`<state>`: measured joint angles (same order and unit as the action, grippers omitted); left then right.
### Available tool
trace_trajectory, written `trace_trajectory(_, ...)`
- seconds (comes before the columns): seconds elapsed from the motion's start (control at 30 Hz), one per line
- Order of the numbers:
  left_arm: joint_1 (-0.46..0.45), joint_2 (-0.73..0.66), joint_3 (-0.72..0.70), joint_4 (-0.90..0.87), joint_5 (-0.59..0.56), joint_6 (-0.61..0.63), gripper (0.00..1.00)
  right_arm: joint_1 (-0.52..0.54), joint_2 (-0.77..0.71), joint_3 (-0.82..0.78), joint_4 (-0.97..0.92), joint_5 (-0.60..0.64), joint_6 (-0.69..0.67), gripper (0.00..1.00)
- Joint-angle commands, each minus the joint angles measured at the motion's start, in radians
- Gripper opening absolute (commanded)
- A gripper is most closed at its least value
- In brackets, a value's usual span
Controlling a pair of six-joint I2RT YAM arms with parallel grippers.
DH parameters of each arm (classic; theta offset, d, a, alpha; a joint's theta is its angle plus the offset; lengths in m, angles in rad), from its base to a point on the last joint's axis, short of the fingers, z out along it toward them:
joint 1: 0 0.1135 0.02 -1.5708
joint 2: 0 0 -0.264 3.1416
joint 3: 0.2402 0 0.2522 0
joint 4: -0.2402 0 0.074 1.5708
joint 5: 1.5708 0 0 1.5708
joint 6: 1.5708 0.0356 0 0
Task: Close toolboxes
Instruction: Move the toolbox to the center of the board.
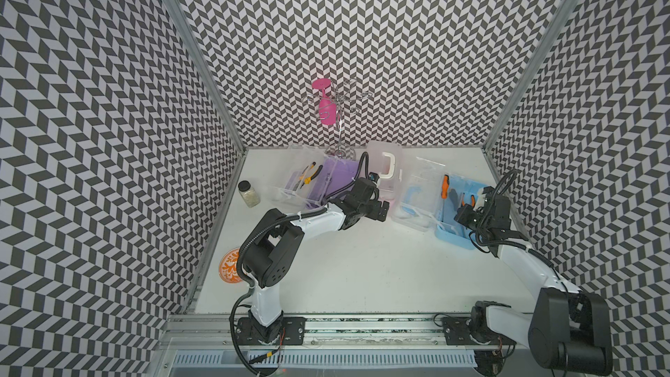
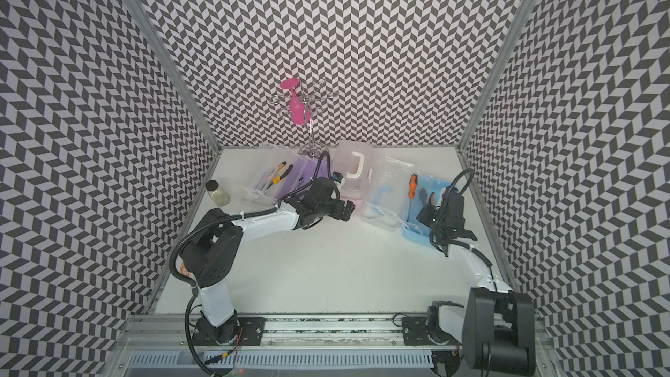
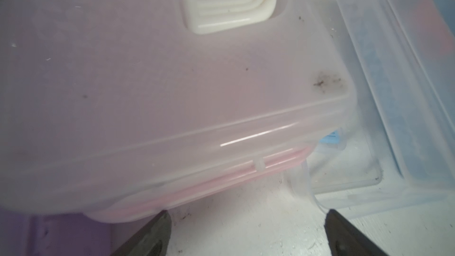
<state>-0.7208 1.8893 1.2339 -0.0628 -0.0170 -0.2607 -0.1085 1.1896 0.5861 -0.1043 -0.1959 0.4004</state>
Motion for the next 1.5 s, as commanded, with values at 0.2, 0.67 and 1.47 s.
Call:
trace_trajectory(0.2,0.07,0.144,0.229,-0.018,0.015,0.022,0.98,0.016,0.016,-0.05,-0.137,-0.097,-0.036,0.01)
trace_trajectory(0.67,0.084,0.004,0.143,0.017,0.031,0.019,0.98,0.118,-0.022,-0.081,-0.156,-0.104,0.001,0.01)
trace_trajectory(1.47,0.086,-0.292,-0.154,0.027,0.005,-0.009,0.99,0.454,-0.197,-0.199,-0.217,-0.003,0.146,0.01)
